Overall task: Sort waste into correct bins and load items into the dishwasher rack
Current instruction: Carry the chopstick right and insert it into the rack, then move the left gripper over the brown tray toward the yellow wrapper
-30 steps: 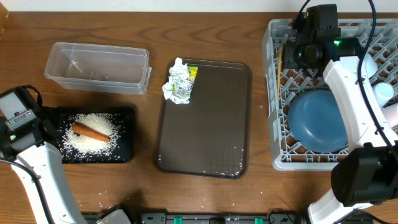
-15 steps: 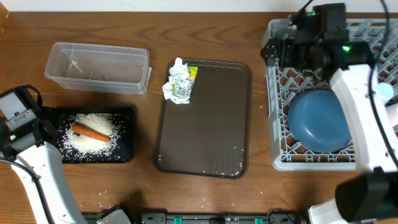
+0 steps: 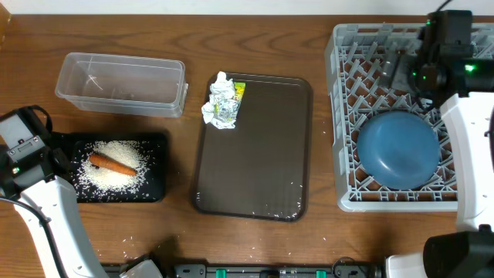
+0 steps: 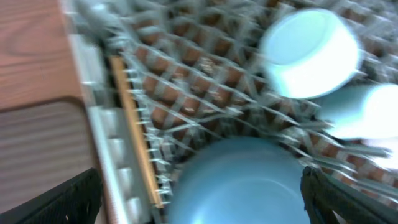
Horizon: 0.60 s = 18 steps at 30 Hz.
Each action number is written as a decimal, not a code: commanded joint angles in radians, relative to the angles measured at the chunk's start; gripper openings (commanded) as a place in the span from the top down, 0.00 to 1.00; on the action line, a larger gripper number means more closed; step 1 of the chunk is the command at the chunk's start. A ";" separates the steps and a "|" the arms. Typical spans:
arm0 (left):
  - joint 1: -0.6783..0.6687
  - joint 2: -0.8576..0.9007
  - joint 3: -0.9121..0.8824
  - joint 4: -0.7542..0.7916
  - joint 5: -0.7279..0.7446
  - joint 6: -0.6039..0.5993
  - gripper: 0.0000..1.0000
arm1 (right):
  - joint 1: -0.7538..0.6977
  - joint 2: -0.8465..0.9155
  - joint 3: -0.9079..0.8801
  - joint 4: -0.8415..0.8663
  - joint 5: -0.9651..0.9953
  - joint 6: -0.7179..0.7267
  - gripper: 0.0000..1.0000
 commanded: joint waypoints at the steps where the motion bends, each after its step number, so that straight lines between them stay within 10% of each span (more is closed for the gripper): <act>1: 0.002 0.002 0.000 -0.002 -0.016 -0.013 0.03 | -0.023 0.003 -0.018 -0.033 0.092 -0.011 0.01; 18: 0.002 0.002 0.000 0.066 0.044 -0.069 0.03 | -0.029 0.003 -0.018 -0.074 0.082 -0.023 0.01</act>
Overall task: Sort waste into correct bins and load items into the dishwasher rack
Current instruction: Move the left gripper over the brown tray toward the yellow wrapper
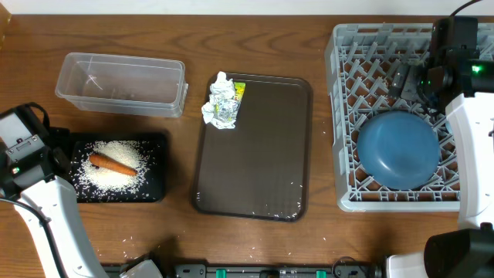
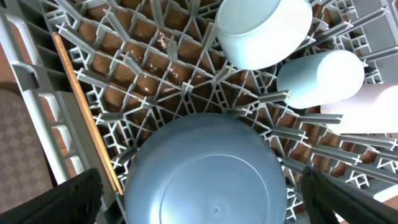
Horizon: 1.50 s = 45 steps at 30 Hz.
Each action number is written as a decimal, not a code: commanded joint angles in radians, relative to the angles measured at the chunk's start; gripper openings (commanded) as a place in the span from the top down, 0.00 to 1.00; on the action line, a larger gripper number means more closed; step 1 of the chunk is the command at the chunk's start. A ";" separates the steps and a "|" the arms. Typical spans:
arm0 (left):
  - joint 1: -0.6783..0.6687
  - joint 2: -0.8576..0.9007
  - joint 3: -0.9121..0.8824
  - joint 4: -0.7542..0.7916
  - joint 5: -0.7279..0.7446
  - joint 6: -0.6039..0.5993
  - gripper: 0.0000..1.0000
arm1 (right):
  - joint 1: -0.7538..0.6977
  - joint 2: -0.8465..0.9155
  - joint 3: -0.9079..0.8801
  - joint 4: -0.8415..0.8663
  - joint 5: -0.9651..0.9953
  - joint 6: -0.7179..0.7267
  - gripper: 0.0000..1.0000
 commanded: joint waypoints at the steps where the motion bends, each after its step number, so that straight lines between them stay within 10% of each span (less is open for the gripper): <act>1: 0.002 0.002 0.000 -0.014 0.120 -0.037 0.03 | 0.000 0.003 -0.005 -0.001 0.017 -0.013 0.01; 6: -0.013 0.002 -0.002 -0.282 0.804 0.044 0.02 | 0.000 0.003 -0.005 -0.001 0.017 -0.013 0.01; 13: -0.198 0.002 -0.007 -0.463 1.060 0.106 0.02 | 0.000 0.003 -0.005 -0.001 0.017 -0.013 0.01; 18: -0.374 -0.002 0.002 -0.279 1.161 0.255 0.02 | 0.000 0.003 -0.005 -0.001 0.017 -0.013 0.01; 22: -0.564 0.000 0.071 -0.227 1.036 0.325 0.02 | 0.000 0.003 -0.005 -0.001 0.017 -0.013 0.01; 30: -1.037 0.116 0.460 -0.492 0.319 0.335 0.02 | 0.000 0.003 -0.005 -0.001 0.017 -0.013 0.01; 35: -1.152 0.144 0.484 -0.360 0.001 0.335 0.02 | 0.000 0.003 -0.005 -0.001 0.017 -0.013 0.01; 45: -1.109 0.264 0.483 -0.188 -0.064 0.360 0.02 | 0.000 0.003 -0.005 -0.001 0.017 -0.013 0.01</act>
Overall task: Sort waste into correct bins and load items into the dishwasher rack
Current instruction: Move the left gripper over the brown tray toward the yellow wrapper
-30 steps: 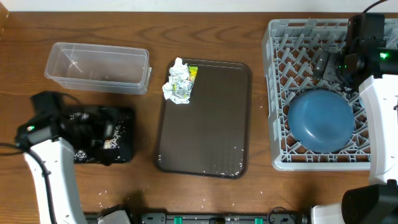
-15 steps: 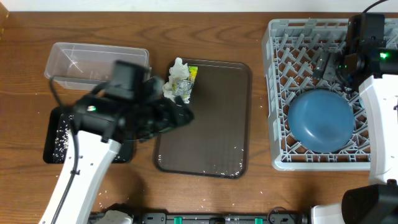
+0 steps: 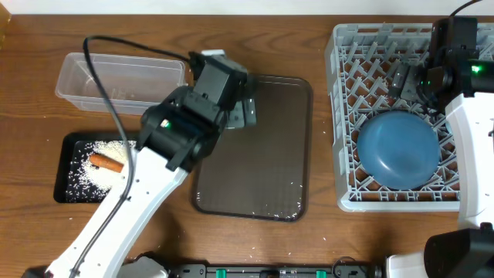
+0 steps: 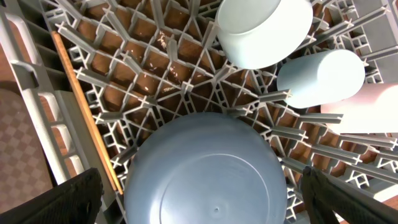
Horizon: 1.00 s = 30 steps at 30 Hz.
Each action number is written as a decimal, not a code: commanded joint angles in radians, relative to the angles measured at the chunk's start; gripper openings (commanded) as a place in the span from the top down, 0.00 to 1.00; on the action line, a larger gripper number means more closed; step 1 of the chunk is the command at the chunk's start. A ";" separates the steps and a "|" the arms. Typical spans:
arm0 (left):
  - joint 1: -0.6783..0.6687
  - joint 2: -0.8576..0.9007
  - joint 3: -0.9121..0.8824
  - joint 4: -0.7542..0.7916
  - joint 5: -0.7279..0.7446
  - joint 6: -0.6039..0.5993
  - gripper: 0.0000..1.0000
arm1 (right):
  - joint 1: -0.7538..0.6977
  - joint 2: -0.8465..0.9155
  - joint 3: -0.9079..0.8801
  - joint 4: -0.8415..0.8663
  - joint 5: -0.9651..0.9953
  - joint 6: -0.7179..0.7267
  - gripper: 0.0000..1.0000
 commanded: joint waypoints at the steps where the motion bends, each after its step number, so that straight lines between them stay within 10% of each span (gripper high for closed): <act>1: 0.045 0.072 0.010 0.041 -0.015 0.056 0.02 | 0.000 0.002 -0.003 0.000 0.016 -0.013 0.01; 8: 0.108 0.237 0.010 0.225 0.126 0.237 0.02 | 0.000 0.002 -0.003 0.000 0.016 -0.013 0.01; 26: 0.169 0.555 0.009 0.198 0.109 0.238 0.01 | 0.000 0.002 -0.003 0.000 0.016 -0.013 0.01; 30: 0.169 0.583 0.006 0.197 0.109 0.238 0.16 | 0.000 0.002 -0.003 0.000 0.016 -0.013 0.01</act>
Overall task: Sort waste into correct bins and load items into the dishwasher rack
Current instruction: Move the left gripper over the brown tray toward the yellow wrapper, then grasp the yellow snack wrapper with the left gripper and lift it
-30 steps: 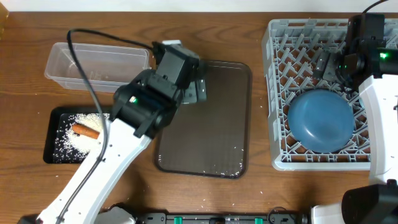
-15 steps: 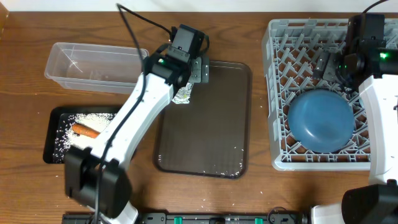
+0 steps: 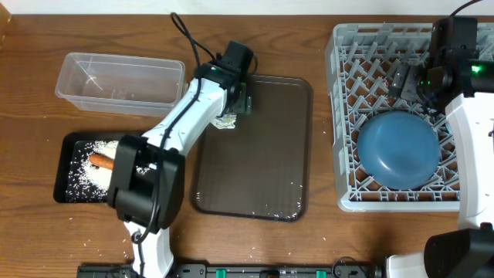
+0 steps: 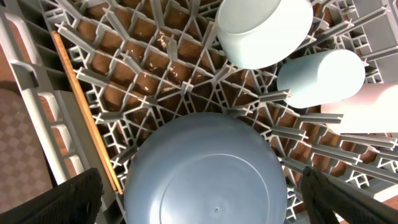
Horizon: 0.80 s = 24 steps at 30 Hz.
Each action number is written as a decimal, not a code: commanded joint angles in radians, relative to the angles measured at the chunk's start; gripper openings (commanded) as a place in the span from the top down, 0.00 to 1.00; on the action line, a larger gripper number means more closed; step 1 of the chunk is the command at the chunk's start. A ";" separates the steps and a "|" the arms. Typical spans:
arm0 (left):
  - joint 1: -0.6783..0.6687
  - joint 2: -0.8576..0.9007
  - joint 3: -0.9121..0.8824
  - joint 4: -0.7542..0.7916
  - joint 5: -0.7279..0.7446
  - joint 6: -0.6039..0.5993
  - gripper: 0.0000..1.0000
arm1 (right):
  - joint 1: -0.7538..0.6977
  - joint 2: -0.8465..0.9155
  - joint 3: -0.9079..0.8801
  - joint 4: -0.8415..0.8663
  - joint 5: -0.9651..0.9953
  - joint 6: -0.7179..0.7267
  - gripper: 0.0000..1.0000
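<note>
A crumpled white wrapper (image 3: 226, 121) lies at the far left corner of the brown tray (image 3: 262, 154), mostly hidden under my left gripper (image 3: 241, 97), which is down on it. Whether its fingers are open or shut is hidden. My right gripper (image 4: 208, 208) hangs open over the grey dishwasher rack (image 3: 343, 116), its fingertips (image 4: 74, 199) on either side of an upturned blue bowl (image 4: 208, 177) and above it. Two pale blue cups (image 4: 264, 31) and a wooden chopstick (image 4: 87, 124) also lie in the rack.
A clear plastic bin (image 3: 120, 81) stands at the far left. In front of it is a black tray (image 3: 65, 185) with rice and a carrot (image 3: 102, 161). My left arm (image 3: 174, 135) stretches across between the black tray and the brown tray.
My left arm was raised over the brown tray's left side, covering the wrapper. It now stretches low, gripper down at the tray's far left corner on the wrapper. The right arm has not moved.
At first my left arm rested at the table's left edge, the wrapper lay untouched on the tray corner, and my right gripper was moving over the rack. The right gripper then held still above the bowl. The left arm later stood over the wrapper and is now down on it.
</note>
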 commanded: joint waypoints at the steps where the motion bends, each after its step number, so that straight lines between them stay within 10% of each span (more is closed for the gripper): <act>1: 0.003 0.013 0.003 -0.003 0.006 0.008 0.19 | 0.000 0.003 -0.003 0.000 0.016 -0.013 0.01; 9: 0.002 0.013 0.003 -0.010 0.047 0.005 0.46 | 0.000 0.003 -0.003 0.000 0.016 -0.013 0.01; 24: 0.002 0.013 -0.033 0.029 0.004 0.006 0.50 | 0.000 0.003 -0.003 0.000 0.016 -0.013 0.01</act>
